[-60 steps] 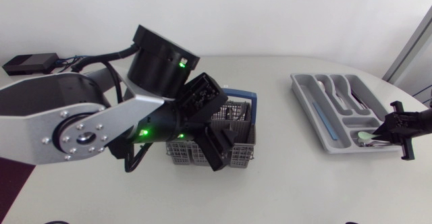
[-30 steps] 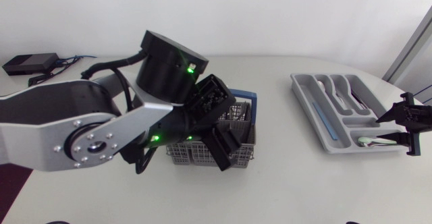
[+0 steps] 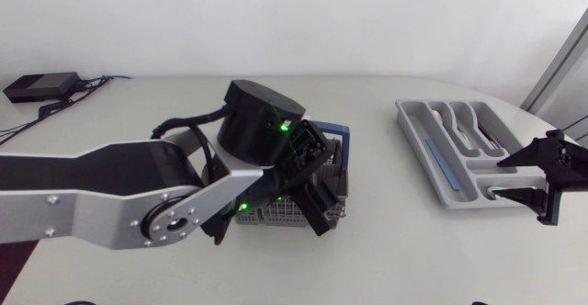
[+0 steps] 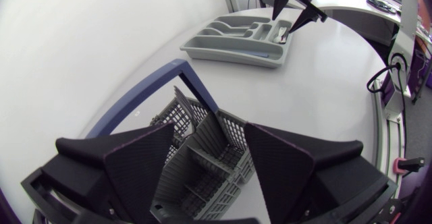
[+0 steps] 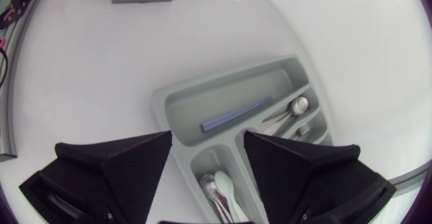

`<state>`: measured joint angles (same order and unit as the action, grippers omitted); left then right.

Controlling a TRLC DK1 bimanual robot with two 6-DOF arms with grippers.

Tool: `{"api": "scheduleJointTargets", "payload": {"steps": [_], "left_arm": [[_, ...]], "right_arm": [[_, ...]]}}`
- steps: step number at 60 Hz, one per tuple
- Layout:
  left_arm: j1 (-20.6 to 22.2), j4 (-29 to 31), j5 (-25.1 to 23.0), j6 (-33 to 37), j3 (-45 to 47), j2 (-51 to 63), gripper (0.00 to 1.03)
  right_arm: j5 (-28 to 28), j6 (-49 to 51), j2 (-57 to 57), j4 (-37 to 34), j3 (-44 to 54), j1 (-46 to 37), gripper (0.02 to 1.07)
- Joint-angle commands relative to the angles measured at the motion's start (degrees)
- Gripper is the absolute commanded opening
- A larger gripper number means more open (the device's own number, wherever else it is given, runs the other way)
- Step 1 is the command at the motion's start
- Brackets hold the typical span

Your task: Unload the cutlery basket into the drawer organizer.

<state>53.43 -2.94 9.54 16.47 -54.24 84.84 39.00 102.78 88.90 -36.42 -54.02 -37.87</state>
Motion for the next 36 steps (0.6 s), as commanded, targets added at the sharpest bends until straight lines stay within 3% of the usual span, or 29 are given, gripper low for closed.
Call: {"api": "scheduleJointTargets", "payload": {"steps": [1,18,36], "left_arm": [[0.1,-2.4,0.5,-1.4,1.4,1.5,0.59],[-1.0,-5.7,0.5,-1.8,0.4,4.5,0.47],[-3.1,-8.3,0.5,-3.6,-1.6,7.3,0.42]], "right_arm": [[1.6,-2.6,-2.9,-0.6,4.5,1.1,0.8],[5.7,-6.2,-10.2,2.6,15.3,3.4,0.8],[7.9,-8.7,-17.5,2.6,22.8,5.9,0.8]]}}
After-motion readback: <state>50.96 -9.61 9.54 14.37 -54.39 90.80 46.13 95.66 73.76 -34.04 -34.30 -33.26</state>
